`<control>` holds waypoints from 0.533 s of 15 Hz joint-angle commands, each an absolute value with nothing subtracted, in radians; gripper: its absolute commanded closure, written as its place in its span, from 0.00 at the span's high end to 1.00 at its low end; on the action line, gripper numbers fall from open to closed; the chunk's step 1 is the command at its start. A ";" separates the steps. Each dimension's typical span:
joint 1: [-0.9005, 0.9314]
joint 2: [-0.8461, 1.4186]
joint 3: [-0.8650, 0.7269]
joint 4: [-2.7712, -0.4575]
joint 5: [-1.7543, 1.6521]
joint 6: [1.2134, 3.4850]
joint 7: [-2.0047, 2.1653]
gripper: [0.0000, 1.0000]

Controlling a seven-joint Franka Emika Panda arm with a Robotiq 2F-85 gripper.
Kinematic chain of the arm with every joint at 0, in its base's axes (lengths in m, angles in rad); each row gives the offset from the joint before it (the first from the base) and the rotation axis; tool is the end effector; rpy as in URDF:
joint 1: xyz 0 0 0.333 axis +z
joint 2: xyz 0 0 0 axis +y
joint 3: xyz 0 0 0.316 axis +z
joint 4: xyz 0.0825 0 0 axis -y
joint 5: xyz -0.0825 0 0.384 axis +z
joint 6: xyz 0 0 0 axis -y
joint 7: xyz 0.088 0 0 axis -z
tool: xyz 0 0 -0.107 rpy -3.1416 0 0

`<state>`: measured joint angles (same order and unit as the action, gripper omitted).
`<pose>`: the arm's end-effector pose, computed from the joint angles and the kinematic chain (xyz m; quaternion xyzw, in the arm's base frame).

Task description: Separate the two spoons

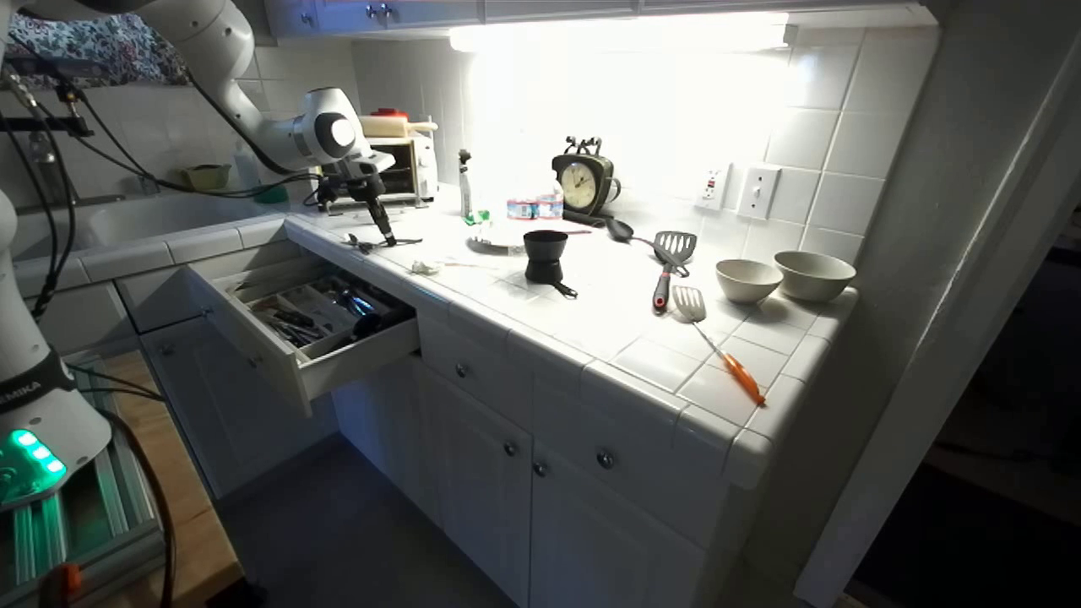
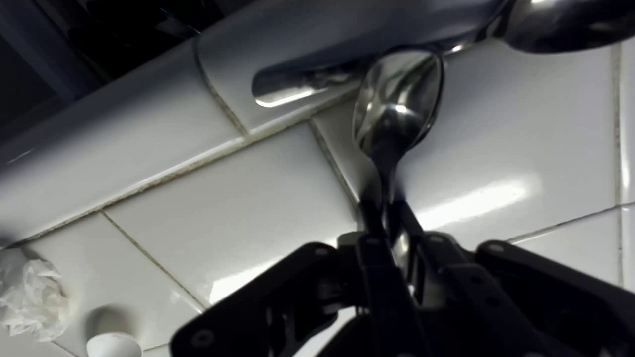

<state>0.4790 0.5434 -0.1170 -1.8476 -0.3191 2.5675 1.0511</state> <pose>0.6146 0.2443 0.2477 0.9672 -0.2027 0.1476 0.0408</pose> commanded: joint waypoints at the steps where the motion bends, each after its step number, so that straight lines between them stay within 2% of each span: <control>1: 0.489 0.560 -0.123 -1.821 -0.359 2.544 1.091 0.03; 3: 0.490 0.559 -0.123 -1.822 -0.361 2.545 1.092 0.23; 4: 0.490 0.558 -0.123 -1.823 -0.361 2.545 1.092 0.25; 5: 0.489 0.558 -0.123 -1.823 -0.362 2.545 1.091 0.25; 7: 0.489 0.558 -0.123 -1.823 -0.364 2.545 1.092 0.08; 8: 0.489 0.558 -0.123 -1.823 -0.365 2.545 1.091 0.04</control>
